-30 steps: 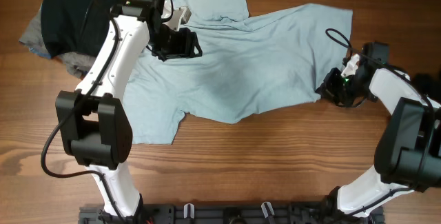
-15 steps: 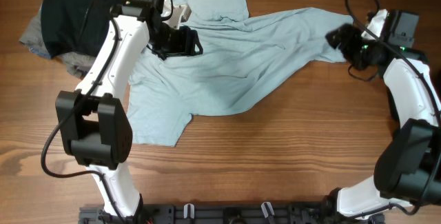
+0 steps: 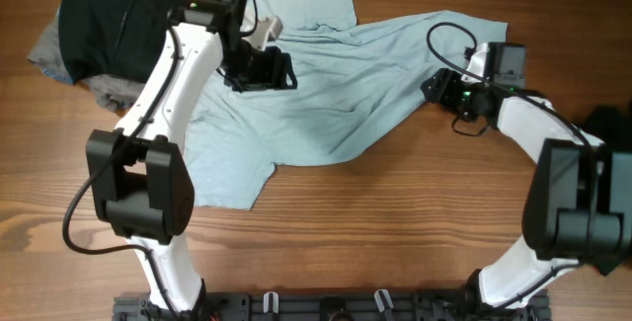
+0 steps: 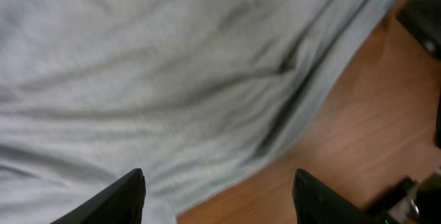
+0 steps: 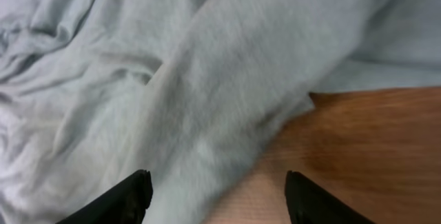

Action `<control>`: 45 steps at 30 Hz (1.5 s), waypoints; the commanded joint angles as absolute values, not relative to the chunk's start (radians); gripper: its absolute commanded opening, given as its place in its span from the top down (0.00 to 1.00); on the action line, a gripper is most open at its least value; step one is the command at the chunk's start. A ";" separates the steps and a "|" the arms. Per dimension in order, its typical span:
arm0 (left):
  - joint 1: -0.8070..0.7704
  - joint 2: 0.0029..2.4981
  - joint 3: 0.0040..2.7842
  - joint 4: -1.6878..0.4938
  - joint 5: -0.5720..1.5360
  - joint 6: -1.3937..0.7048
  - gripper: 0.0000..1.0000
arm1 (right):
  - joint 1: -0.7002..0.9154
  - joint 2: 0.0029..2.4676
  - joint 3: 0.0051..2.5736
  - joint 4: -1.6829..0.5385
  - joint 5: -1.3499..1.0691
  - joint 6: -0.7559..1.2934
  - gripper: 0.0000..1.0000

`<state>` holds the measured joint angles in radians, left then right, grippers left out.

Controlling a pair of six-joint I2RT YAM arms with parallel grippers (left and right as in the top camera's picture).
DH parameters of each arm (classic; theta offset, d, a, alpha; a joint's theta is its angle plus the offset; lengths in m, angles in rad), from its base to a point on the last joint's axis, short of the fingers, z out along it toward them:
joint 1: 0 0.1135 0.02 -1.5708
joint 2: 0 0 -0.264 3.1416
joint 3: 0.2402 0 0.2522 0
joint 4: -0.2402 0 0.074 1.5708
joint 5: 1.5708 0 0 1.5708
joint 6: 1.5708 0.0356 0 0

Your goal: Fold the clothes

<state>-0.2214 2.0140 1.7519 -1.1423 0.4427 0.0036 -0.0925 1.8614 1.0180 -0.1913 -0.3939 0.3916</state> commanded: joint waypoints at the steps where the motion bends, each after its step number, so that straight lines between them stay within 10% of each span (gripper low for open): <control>1: -0.239 1.973 1.762 -1.202 0.445 0.022 0.32 | -0.066 1.947 1.006 -0.119 -0.373 0.524 0.50; 4: -0.238 1.927 1.762 -1.221 0.444 0.022 0.32 | -0.063 1.950 1.007 -0.119 -0.404 0.527 0.96; 13: -0.239 1.864 1.762 -1.190 0.433 0.023 0.31 | -0.068 1.696 1.053 -0.267 -0.493 0.525 0.96; 14: -0.239 1.864 1.762 -1.185 0.433 0.023 0.30 | -0.068 1.672 1.053 -0.176 -0.495 0.532 0.85; 16: -0.239 1.864 1.762 -1.171 0.433 0.023 0.30 | -0.068 1.665 1.053 -0.010 -0.495 0.537 0.29; 18: -0.239 1.864 1.762 -1.162 0.433 0.023 0.30 | -0.065 1.683 1.053 0.065 -0.463 0.520 0.09; 21: -0.239 1.864 1.762 -1.168 0.433 0.022 0.31 | -0.073 1.711 1.053 -0.054 -0.369 0.514 0.09; 25: -0.239 1.864 1.762 -1.166 0.432 0.023 0.29 | -0.078 1.729 1.052 -0.259 -0.302 0.437 0.45; 29: -0.239 1.864 1.762 -1.159 0.426 0.023 0.29 | -0.077 1.762 1.026 -0.303 -0.303 0.425 0.00; 33: -0.239 1.864 1.762 -1.158 0.426 0.022 0.30 | -0.075 1.849 1.024 -0.271 -0.345 0.501 0.00; 35: -0.239 1.864 1.762 -1.159 0.426 0.022 0.30 | -0.075 1.909 1.024 -0.193 -0.406 0.562 0.13; 38: -0.239 1.864 1.762 -1.161 0.426 0.022 0.30 | -0.077 1.956 1.025 -0.033 -0.446 0.661 0.90; 45: -0.239 1.864 1.762 -1.167 0.426 0.022 0.30 | -0.084 1.813 1.035 -0.239 -0.523 0.618 0.96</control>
<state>-0.2401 1.8771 1.7519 -1.1675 0.4316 0.0036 -0.0776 1.9171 1.0309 -0.1268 -0.4770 0.6319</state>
